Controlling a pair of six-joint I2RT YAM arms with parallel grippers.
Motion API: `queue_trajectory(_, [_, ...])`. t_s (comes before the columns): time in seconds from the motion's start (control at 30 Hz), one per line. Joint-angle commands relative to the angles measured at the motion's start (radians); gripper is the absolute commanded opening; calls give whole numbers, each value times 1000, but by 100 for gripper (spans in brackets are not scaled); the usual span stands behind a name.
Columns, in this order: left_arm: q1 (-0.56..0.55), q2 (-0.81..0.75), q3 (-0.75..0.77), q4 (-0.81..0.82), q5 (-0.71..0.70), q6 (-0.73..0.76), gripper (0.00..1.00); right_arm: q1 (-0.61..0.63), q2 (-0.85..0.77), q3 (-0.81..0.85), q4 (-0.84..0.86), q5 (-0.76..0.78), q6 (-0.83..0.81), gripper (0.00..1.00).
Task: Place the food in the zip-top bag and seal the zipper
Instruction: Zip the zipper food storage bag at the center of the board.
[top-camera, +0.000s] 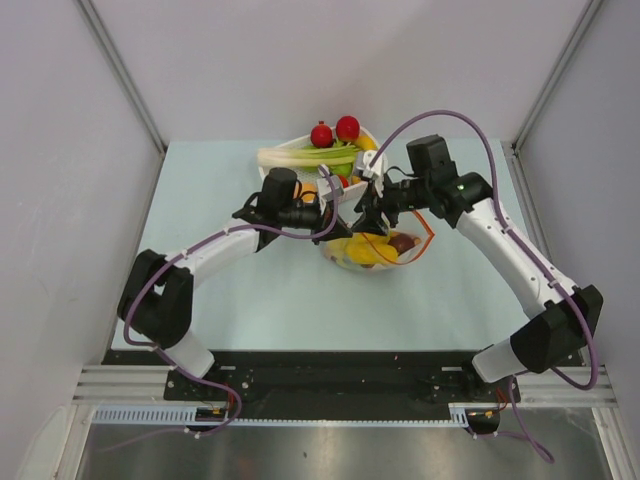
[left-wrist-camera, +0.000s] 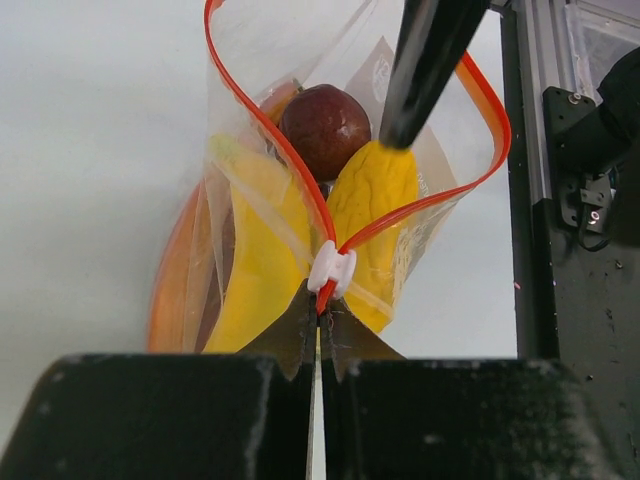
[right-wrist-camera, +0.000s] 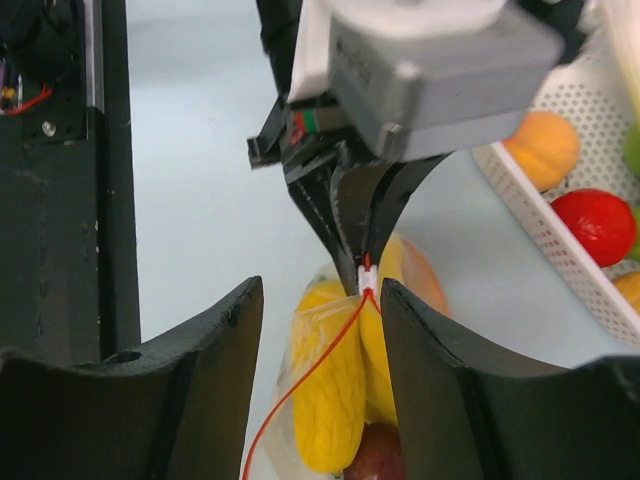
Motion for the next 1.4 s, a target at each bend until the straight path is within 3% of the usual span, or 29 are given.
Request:
queue_trajectory(0.0, [3,-60,23,33,22,10,0,11,-4,-44,33,27,-83,54])
queue_trajectory(0.63, [-8,-60,51,-25,14,44,0,53,81,-96,111,67,-100,50])
queue_trajectory(0.83, [-8,-72,58,-30,11,45,0,51,96,-101,101,85,-117,34])
queue_trajectory(1.13, [-5,-84,80,-30,5,10,0,28,67,-117,78,85,-125,0])
queue_trajectory(1.37, [32,-100,103,8,-14,-97,0,-27,35,-127,9,67,-151,0])
